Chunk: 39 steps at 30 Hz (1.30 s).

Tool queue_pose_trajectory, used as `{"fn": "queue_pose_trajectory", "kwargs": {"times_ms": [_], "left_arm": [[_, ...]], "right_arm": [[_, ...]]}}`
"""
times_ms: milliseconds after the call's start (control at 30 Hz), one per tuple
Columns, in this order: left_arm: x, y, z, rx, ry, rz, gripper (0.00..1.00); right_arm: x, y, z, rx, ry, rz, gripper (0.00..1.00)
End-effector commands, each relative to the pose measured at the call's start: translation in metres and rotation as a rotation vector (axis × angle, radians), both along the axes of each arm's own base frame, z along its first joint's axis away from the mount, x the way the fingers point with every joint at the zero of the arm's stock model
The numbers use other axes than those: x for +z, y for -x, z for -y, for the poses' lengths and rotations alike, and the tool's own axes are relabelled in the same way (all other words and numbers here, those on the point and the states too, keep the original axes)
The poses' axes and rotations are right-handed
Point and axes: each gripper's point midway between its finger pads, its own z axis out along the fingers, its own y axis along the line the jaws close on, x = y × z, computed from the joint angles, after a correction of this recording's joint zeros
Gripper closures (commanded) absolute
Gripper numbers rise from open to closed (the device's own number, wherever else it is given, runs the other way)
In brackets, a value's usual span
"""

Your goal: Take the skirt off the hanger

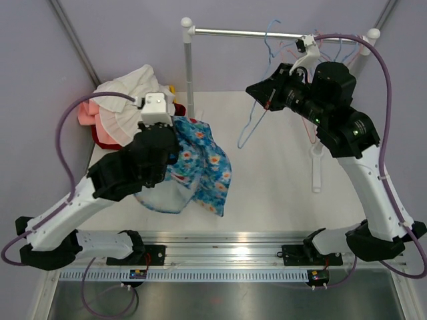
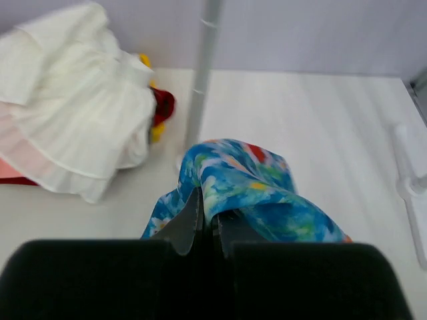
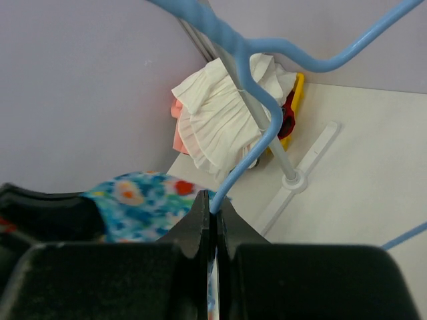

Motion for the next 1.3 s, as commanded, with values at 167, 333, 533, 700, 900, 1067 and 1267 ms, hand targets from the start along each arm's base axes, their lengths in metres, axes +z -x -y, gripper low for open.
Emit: {"fn": "queue_pose_trajectory", "kwargs": {"times_ms": [167, 333, 533, 700, 900, 1067, 1267], "left_arm": [[0.057, -0.030, -0.102, 0.230, -0.272, 0.075, 1.00], [0.104, -0.076, -0.139, 0.293, -0.241, 0.141, 1.00], [0.168, -0.136, -0.178, 0.416, -0.200, 0.284, 1.00], [0.177, -0.179, -0.230, 0.517, -0.148, 0.344, 1.00], [0.087, -0.264, -0.282, 0.557, -0.065, 0.175, 1.00], [-0.008, -0.306, -0.297, 0.554, -0.048, -0.023, 0.99], [-0.099, -0.313, -0.289, 0.526, -0.019, -0.214, 0.83]], "right_arm": [[0.028, -0.069, -0.007, -0.148, -0.058, 0.211, 1.00], [0.015, -0.108, 0.006, -0.290, -0.072, 0.160, 1.00], [-0.006, -0.135, 0.003, -0.325, -0.095, 0.083, 1.00], [-0.015, -0.144, -0.014, -0.225, -0.150, 0.036, 1.00], [-0.024, -0.155, -0.020, -0.192, -0.174, -0.002, 1.00], [-0.033, -0.158, -0.018, -0.199, -0.161, -0.028, 1.00], [-0.047, -0.145, -0.013, -0.200, -0.149, -0.076, 1.00]]}}
